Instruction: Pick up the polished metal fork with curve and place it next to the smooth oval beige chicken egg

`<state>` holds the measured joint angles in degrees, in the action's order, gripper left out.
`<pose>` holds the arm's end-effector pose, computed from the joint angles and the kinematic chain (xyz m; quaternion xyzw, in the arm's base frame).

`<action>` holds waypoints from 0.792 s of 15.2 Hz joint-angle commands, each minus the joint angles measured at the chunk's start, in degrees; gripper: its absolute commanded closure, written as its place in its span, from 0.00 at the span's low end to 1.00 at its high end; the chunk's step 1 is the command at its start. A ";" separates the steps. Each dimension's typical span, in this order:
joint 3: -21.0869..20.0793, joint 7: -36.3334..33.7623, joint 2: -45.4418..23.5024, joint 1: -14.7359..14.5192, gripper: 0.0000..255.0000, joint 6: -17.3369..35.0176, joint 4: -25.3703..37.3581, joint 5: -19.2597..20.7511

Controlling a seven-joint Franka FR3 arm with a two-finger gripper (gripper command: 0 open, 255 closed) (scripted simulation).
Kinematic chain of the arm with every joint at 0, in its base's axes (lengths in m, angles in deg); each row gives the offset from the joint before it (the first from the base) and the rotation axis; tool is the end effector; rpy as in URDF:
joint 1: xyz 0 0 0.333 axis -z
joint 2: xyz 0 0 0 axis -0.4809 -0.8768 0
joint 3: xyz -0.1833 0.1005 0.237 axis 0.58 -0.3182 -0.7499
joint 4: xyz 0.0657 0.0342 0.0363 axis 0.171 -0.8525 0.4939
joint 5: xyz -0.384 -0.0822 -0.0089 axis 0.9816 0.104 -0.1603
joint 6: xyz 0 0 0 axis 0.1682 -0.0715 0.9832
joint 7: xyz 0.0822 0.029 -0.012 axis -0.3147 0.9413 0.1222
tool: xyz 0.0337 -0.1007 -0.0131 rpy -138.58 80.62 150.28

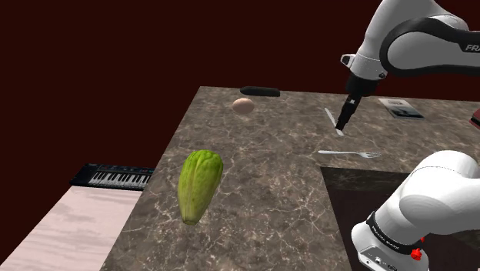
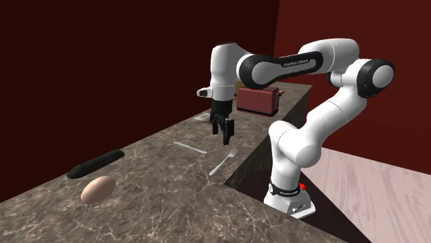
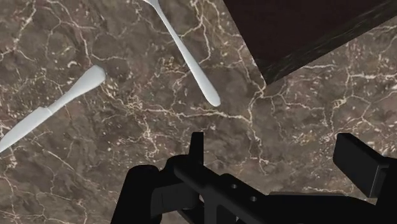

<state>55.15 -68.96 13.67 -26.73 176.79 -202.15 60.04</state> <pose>0.2683 -0.0530 0.5031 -0.9922 -0.1235 -0.0170 0.0008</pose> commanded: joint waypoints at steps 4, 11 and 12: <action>6.37 9.46 3.74 2.50 0.00 2.44 -7.02 6.62; 17.04 23.23 4.38 8.27 0.00 8.21 -14.05 18.21; 18.78 25.23 3.79 9.17 0.00 9.40 -14.69 20.08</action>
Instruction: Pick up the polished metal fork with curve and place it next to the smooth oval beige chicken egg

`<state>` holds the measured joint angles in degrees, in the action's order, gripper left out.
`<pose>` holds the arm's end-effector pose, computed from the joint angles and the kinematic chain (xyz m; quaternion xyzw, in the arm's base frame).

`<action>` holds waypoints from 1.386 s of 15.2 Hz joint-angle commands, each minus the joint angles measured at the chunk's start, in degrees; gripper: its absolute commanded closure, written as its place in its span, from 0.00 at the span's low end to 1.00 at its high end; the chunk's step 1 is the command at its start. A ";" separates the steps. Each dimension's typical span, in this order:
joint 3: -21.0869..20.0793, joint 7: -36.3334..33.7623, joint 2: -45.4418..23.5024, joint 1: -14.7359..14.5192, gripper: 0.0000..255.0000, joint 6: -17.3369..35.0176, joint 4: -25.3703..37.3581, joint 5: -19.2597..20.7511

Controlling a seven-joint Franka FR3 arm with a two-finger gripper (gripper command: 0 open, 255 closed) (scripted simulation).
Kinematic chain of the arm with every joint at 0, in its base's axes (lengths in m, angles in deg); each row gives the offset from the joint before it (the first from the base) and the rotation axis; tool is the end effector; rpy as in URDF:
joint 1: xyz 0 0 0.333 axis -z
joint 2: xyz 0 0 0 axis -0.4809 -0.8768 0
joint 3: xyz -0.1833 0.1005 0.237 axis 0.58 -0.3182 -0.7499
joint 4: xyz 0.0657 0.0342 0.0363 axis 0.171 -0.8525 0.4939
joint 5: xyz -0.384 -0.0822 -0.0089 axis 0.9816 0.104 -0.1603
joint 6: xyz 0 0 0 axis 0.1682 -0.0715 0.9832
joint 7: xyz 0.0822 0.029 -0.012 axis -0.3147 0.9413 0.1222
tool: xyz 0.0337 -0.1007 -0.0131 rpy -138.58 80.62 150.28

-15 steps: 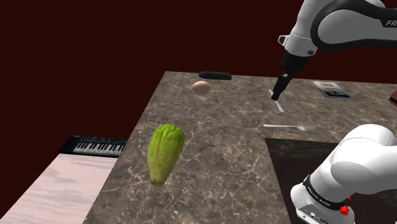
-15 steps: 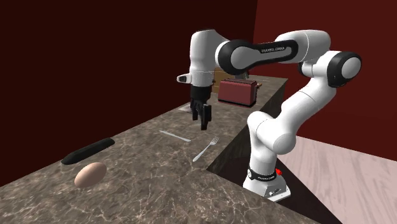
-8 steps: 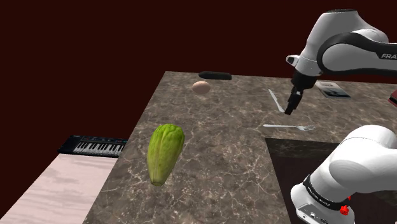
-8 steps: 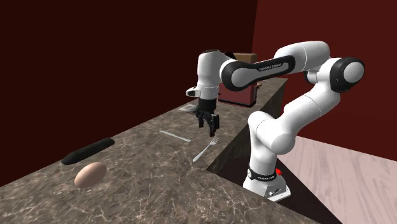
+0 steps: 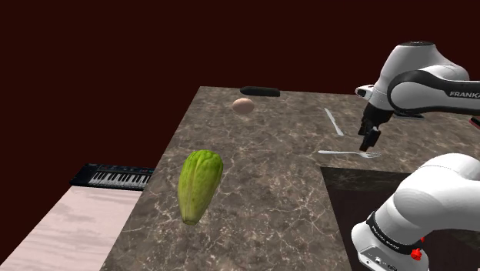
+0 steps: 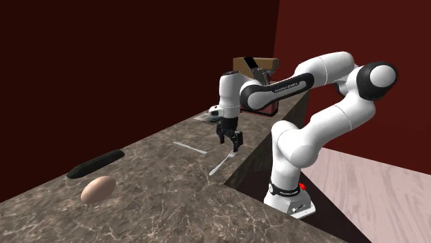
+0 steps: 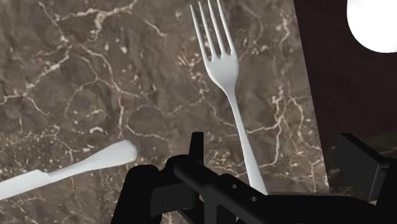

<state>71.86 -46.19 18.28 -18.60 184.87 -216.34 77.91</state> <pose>0.2132 -0.1488 0.4003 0.9717 0.2357 -0.0099 0.0104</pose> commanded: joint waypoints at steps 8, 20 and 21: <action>8.94 7.15 -6.01 4.02 0.00 10.04 -4.14 9.54; 10.18 6.95 -7.88 4.39 1.00 12.97 -5.28 10.91; 10.18 6.95 -7.87 4.39 1.00 12.97 -5.28 10.91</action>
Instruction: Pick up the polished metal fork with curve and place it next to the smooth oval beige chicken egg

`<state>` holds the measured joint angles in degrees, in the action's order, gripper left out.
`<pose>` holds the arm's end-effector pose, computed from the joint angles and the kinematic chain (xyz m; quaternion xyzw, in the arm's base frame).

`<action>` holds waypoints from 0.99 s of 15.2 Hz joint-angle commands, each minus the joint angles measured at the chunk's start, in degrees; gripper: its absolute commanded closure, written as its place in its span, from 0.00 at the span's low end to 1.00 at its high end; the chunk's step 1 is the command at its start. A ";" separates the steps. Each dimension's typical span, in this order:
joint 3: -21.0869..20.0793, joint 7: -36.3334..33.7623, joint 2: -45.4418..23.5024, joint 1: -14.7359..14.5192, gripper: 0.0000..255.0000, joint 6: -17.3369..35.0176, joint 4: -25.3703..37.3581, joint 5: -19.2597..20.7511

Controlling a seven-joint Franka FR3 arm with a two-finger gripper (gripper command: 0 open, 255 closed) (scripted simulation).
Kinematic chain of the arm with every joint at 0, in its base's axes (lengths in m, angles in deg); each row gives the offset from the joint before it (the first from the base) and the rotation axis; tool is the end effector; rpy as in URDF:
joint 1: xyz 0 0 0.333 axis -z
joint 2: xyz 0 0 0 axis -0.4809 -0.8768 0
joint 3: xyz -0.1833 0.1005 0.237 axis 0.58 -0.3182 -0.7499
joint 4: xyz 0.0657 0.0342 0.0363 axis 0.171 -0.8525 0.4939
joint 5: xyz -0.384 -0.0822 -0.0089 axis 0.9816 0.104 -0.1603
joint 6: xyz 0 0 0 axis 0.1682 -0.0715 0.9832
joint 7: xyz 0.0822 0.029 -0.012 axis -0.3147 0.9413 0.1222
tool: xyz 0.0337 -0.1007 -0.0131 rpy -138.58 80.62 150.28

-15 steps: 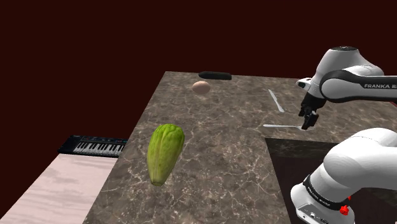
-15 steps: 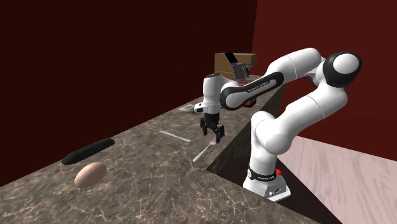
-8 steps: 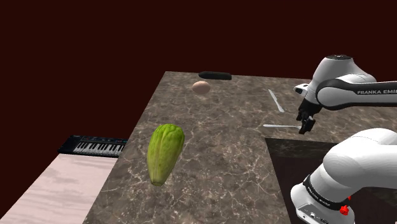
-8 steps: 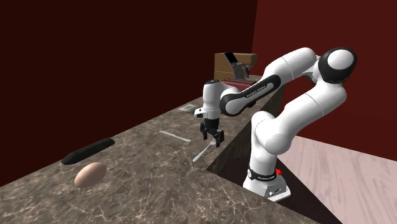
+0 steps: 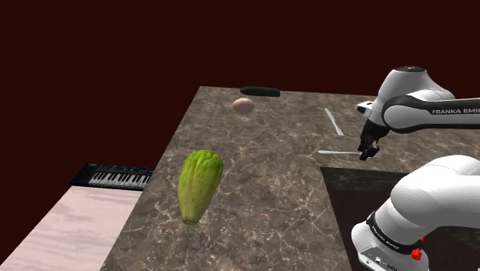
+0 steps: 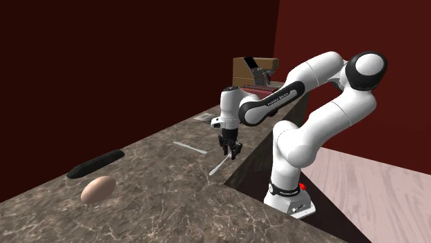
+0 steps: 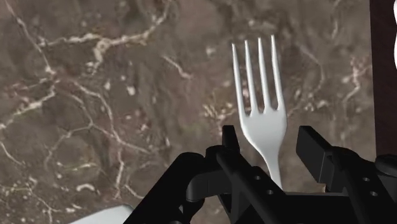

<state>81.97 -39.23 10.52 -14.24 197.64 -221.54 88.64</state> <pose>0.1987 -0.1839 0.3316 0.9627 0.2696 -0.0178 0.0137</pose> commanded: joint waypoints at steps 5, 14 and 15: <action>0.03 -0.03 -0.03 0.06 1.00 0.15 -0.14 0.17; -3.07 0.72 4.29 -0.84 1.00 -7.38 3.33 -3.30; -3.49 0.81 4.76 -0.99 1.00 -8.37 3.88 -3.76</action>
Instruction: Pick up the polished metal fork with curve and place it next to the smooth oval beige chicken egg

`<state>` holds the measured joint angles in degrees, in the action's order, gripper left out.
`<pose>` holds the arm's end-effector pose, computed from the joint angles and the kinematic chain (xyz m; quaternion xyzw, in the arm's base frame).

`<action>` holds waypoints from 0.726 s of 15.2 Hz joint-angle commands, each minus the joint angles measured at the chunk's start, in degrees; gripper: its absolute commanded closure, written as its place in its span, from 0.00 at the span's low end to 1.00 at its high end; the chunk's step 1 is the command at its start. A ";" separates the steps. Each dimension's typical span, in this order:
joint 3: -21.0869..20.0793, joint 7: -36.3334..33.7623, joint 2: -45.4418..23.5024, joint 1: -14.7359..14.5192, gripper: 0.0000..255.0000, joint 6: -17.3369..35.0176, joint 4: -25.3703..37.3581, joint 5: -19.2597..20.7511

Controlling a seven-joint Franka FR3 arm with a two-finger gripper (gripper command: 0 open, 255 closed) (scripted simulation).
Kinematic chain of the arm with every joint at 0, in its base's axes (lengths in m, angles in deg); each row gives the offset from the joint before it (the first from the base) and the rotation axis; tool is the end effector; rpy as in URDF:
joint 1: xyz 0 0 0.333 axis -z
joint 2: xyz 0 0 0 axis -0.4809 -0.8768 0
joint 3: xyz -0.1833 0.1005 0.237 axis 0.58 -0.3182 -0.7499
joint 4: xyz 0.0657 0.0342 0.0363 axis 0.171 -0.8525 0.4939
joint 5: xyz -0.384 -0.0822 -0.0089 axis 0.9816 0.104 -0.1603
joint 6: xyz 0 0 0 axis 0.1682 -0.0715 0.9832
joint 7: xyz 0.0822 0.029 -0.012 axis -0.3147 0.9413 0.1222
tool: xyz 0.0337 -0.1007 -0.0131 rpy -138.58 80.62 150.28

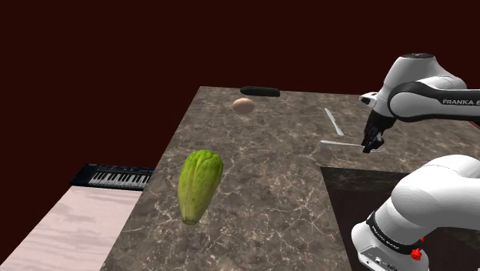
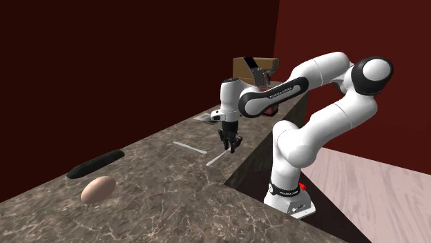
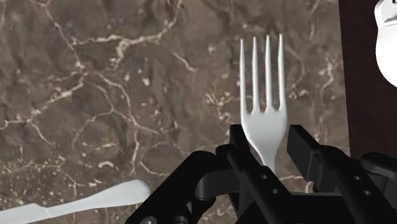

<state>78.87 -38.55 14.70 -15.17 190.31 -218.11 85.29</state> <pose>0.1993 -0.1841 0.3681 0.9626 0.2700 -0.0180 0.0146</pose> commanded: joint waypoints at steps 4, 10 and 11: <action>-1.99 0.43 2.12 -0.66 1.00 -4.80 2.78 -2.14; -4.20 0.82 3.51 -1.56 1.00 -9.91 6.62 -4.47; -4.54 0.88 3.65 -1.70 1.00 -10.70 7.30 -4.82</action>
<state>74.71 -37.65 18.32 -16.63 180.34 -211.51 80.88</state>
